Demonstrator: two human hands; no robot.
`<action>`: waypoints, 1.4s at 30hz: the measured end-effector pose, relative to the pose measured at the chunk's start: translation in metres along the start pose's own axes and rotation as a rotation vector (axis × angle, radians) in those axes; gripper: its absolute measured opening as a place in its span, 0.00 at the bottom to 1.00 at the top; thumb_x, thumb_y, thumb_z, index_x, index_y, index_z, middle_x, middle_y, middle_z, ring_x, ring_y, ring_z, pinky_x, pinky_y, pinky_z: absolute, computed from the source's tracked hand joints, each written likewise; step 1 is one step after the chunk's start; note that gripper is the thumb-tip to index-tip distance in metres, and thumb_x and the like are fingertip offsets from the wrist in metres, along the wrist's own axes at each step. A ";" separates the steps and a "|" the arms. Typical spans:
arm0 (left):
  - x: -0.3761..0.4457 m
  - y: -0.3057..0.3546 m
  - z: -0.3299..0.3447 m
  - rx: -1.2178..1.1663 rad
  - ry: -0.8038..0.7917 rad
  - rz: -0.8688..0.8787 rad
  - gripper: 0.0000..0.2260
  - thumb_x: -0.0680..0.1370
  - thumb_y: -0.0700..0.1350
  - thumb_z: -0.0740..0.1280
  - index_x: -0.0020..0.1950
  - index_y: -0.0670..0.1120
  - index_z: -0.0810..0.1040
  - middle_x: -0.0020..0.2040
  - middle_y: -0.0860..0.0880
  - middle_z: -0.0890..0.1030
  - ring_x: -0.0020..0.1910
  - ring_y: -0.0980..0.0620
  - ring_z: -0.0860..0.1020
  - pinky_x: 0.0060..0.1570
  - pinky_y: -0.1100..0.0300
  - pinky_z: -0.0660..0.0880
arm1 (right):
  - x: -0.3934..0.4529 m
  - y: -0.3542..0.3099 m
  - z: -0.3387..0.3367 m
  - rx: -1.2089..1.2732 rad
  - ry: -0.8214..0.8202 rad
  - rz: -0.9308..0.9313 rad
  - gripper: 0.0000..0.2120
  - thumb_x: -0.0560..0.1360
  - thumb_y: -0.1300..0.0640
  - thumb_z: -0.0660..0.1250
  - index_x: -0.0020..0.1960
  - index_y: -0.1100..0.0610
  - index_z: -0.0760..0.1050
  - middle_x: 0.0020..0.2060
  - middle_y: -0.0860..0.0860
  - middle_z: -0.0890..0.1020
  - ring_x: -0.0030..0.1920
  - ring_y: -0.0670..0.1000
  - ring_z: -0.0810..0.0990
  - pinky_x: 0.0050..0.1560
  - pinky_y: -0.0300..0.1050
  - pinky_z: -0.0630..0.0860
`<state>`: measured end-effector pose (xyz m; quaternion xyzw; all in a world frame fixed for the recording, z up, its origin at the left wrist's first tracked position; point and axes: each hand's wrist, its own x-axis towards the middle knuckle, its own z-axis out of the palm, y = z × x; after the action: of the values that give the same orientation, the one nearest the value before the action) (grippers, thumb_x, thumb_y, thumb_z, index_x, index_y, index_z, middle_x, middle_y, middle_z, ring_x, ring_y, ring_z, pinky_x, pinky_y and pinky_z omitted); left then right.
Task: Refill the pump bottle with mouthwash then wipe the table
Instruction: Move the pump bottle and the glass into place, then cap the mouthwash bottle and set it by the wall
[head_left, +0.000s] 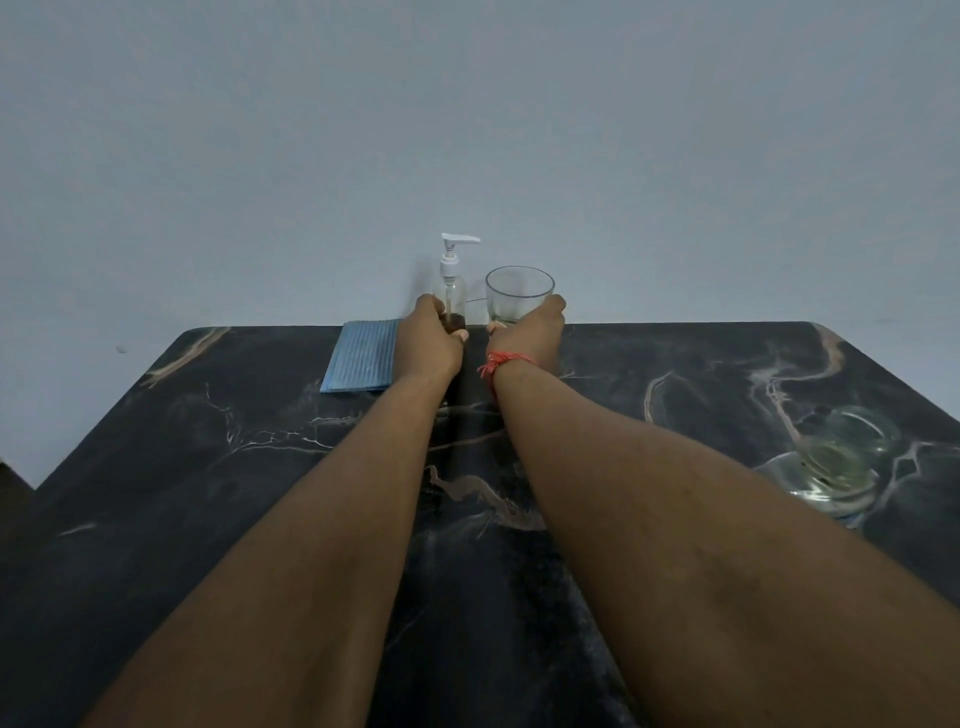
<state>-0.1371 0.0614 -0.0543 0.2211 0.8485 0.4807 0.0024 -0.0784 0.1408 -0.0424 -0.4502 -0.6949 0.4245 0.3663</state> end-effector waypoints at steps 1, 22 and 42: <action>0.002 0.001 0.001 0.002 0.003 -0.004 0.12 0.79 0.40 0.71 0.59 0.43 0.73 0.54 0.46 0.78 0.52 0.48 0.75 0.49 0.57 0.69 | 0.002 0.000 0.000 0.005 -0.001 0.006 0.32 0.70 0.65 0.73 0.69 0.59 0.62 0.64 0.55 0.73 0.62 0.57 0.75 0.57 0.54 0.74; -0.073 0.012 -0.043 -0.052 0.021 0.044 0.19 0.83 0.47 0.66 0.72 0.43 0.70 0.70 0.45 0.76 0.68 0.47 0.74 0.57 0.60 0.68 | -0.068 0.006 -0.050 -0.052 -0.102 -0.109 0.33 0.74 0.60 0.71 0.73 0.58 0.60 0.71 0.53 0.68 0.68 0.56 0.72 0.66 0.55 0.72; -0.323 0.081 -0.033 -0.342 -0.218 0.077 0.18 0.82 0.50 0.67 0.71 0.54 0.71 0.70 0.55 0.76 0.70 0.58 0.73 0.70 0.57 0.70 | -0.188 0.105 -0.323 -0.070 -0.390 -0.434 0.10 0.74 0.53 0.71 0.54 0.49 0.76 0.49 0.44 0.83 0.51 0.41 0.80 0.55 0.42 0.78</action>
<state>0.1775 -0.0514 -0.0377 0.3004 0.7402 0.5908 0.1135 0.3042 0.0732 -0.0431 -0.2133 -0.8466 0.3904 0.2922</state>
